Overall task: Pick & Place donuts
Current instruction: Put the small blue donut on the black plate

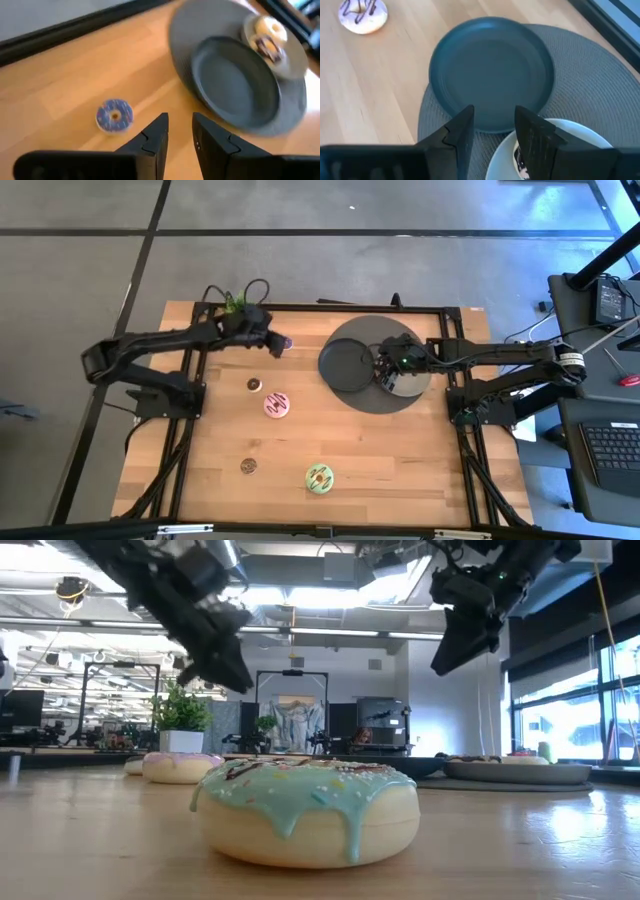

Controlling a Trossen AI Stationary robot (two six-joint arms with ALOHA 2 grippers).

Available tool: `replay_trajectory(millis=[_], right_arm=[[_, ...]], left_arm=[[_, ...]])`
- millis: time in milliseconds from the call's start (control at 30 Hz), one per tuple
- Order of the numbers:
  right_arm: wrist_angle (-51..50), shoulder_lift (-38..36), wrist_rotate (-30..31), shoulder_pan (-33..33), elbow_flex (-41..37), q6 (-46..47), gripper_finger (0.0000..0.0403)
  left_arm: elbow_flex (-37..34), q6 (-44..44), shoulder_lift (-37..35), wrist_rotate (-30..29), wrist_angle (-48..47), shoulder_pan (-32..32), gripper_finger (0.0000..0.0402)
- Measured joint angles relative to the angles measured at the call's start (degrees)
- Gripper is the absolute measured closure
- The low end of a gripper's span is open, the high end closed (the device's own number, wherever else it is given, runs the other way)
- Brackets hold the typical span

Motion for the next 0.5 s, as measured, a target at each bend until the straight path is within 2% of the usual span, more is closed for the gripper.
replay_trajectory(millis=[133,233,500], right_arm=[[-1.1,-0.1,0.0,0.0,0.0,-0.2,0.026],[-2.4,-0.1,0.0,0.0,0.0,-0.2,0.026],[-3.3,-0.1,0.1,0.0,0.0,-0.2,0.026]], left_arm=[[0.0,-5.9,5.2,-0.1,7.2,2.6,0.0316],[0.1,-6.7,8.0,-0.1,10.5,3.7,0.0316],[0.1,-6.4,11.4,0.2,11.1,5.4,0.0319]])
